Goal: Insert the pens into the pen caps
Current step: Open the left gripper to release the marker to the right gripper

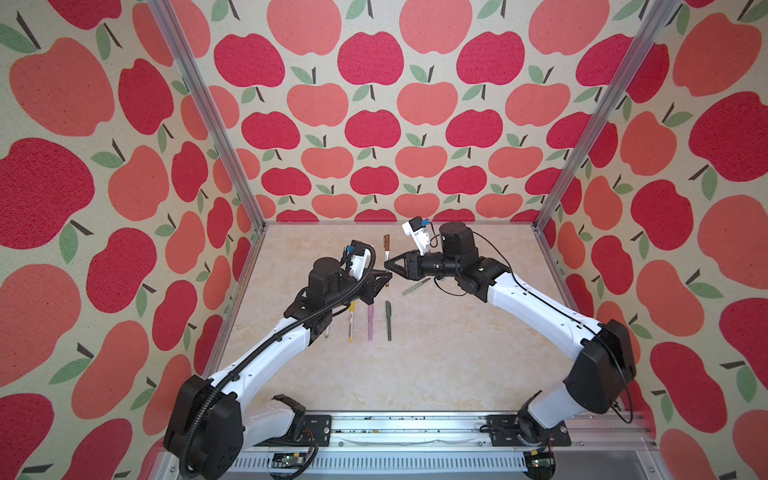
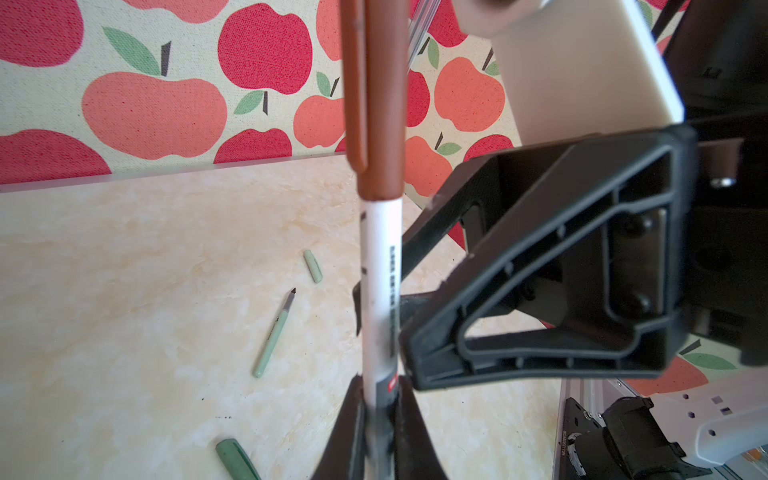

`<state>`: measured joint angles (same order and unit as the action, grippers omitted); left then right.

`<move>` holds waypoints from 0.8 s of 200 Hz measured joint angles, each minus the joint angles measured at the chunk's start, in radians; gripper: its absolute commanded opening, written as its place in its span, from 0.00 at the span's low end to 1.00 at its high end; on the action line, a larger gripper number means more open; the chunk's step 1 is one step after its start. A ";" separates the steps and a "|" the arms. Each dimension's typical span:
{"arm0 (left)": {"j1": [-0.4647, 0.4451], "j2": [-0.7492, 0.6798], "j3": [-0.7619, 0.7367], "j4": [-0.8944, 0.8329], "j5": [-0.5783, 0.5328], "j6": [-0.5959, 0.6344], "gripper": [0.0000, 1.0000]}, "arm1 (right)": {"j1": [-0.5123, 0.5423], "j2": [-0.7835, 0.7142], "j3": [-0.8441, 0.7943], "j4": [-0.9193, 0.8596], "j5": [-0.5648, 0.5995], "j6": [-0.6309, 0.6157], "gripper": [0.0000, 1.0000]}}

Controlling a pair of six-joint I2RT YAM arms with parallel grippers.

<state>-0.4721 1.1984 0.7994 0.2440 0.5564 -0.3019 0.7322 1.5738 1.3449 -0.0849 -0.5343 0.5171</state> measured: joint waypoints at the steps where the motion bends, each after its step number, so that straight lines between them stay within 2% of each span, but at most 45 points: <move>1: 0.000 0.000 0.000 0.000 0.000 0.000 0.00 | 0.000 0.000 0.000 0.000 0.000 0.000 0.21; 26: 0.000 0.006 0.000 0.000 -0.005 -0.005 0.00 | 0.003 0.015 0.008 0.001 0.002 -0.008 0.13; 80: 0.000 0.027 0.003 0.011 -0.010 -0.026 0.00 | 0.002 0.022 0.008 -0.006 0.032 -0.019 0.03; 100: 0.000 0.031 0.004 0.014 -0.009 -0.030 0.23 | 0.002 0.022 0.009 -0.008 0.048 -0.019 0.00; 118: -0.002 0.030 0.004 0.016 0.000 -0.019 0.48 | 0.002 0.022 0.011 -0.018 0.080 -0.018 0.00; 141: -0.005 0.007 0.002 0.003 0.001 -0.013 0.62 | -0.007 0.021 0.016 -0.053 0.127 -0.018 0.00; 160: -0.005 -0.065 -0.019 -0.025 -0.003 0.020 0.72 | -0.023 0.021 0.016 -0.111 0.163 -0.018 0.00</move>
<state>-0.4767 1.1332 0.7803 0.2192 0.5533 -0.2821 0.7094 1.5951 1.3613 -0.1959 -0.3710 0.4988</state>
